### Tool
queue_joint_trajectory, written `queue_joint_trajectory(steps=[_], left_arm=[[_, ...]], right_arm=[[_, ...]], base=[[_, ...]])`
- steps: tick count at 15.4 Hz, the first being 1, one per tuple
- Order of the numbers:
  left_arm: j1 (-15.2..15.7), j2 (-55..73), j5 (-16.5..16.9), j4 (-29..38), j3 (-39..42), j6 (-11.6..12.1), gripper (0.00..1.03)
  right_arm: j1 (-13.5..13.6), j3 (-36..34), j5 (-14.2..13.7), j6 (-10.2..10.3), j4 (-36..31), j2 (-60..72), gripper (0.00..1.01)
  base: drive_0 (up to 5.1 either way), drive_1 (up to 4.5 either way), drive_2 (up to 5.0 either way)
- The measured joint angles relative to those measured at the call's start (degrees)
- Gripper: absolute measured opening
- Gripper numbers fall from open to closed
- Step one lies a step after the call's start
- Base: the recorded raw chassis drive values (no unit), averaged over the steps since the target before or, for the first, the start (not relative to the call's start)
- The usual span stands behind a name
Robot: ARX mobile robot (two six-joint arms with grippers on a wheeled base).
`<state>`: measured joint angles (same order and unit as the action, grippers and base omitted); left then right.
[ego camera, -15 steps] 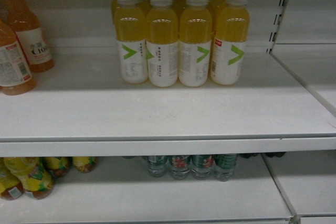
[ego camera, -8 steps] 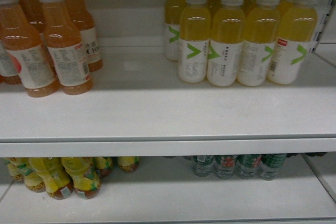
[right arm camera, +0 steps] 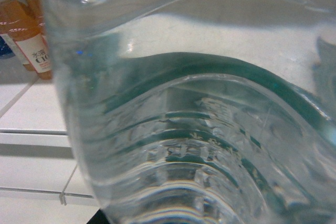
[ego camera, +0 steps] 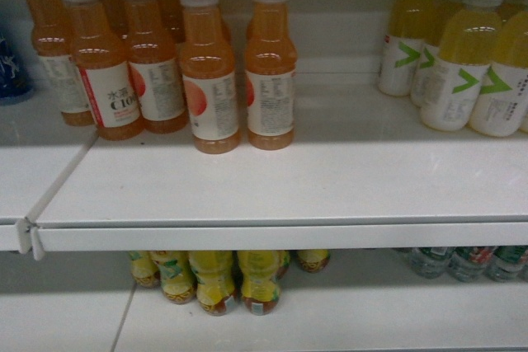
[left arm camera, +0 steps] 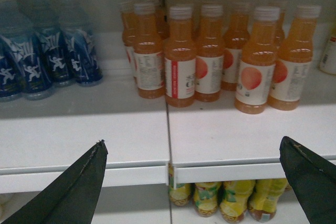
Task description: Move water from second to third shelf
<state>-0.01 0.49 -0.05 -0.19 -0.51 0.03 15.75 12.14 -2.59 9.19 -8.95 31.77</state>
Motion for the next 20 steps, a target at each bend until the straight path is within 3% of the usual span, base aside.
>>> queue_joint_trajectory(steps=[20], left_arm=[[0.00, 0.00, 0.04, 0.09, 0.00, 0.00, 0.98]], right_arm=[[0.00, 0.00, -0.07, 0.00, 0.02, -0.04, 0.39]], base=[[-5.1, 2.38, 2.4]])
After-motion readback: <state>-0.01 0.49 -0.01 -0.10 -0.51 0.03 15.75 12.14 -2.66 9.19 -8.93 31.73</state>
